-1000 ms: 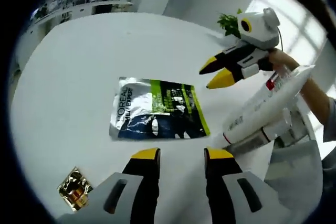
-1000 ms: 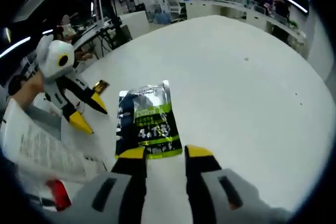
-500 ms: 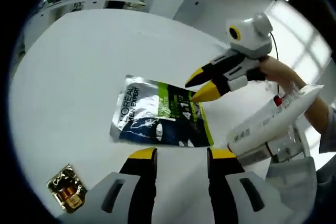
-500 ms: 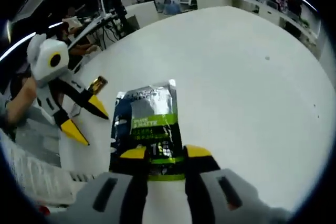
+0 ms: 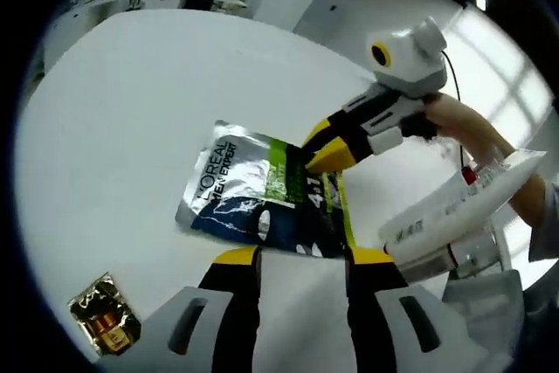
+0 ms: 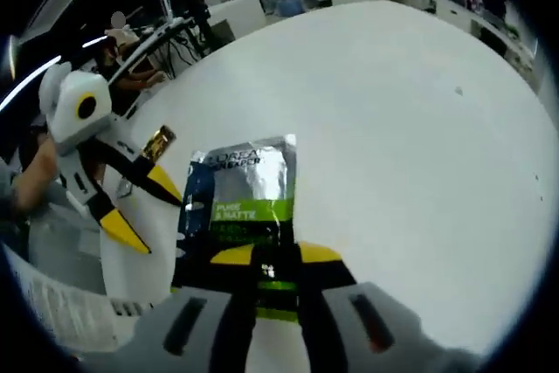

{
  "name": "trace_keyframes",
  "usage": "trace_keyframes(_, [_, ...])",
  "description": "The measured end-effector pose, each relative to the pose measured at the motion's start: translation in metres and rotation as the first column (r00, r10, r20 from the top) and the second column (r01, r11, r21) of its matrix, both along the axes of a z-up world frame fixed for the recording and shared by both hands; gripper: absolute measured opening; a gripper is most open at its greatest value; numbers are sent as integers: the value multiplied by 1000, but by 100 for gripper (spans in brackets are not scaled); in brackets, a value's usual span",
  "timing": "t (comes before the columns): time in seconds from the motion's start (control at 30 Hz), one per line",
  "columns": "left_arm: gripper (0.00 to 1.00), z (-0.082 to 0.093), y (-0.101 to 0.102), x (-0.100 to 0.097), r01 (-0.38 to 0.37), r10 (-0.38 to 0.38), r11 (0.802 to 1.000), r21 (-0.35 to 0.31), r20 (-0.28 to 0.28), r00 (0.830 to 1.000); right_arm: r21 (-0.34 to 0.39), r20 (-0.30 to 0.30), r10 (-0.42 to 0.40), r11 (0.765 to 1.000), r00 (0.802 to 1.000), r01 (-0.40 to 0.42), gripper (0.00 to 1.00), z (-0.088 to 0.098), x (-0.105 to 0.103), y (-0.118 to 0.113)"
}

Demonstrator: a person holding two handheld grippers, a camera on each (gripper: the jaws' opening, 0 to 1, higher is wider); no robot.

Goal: Arrange the skincare products in the storage area until every visible bottle or jar stands upright without overlapping.

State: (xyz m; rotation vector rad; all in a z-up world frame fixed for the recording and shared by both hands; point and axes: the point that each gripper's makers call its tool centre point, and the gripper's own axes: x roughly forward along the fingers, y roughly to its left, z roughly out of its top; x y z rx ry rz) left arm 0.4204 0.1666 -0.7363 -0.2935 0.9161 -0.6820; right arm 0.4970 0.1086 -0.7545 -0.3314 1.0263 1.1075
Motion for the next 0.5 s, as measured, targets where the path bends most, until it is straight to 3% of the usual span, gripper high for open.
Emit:
trace_keyframes(0.27, [36, 4, -11, -4, -35, 35, 999, -38, 5, 999, 37, -67, -13, 999, 998, 15, 6, 2, -19, -2])
trace_keyframes(0.37, [36, 7, -20, -4, -39, 39, 996, -83, -8, 999, 49, -92, -16, 999, 996, 21, 3, 1, -26, -3])
trace_keyframes(0.5, [27, 12, -28, -1, -46, 42, 985, -165, -29, 999, 89, -120, -16, 996, 993, 27, 3, 4, -32, 2])
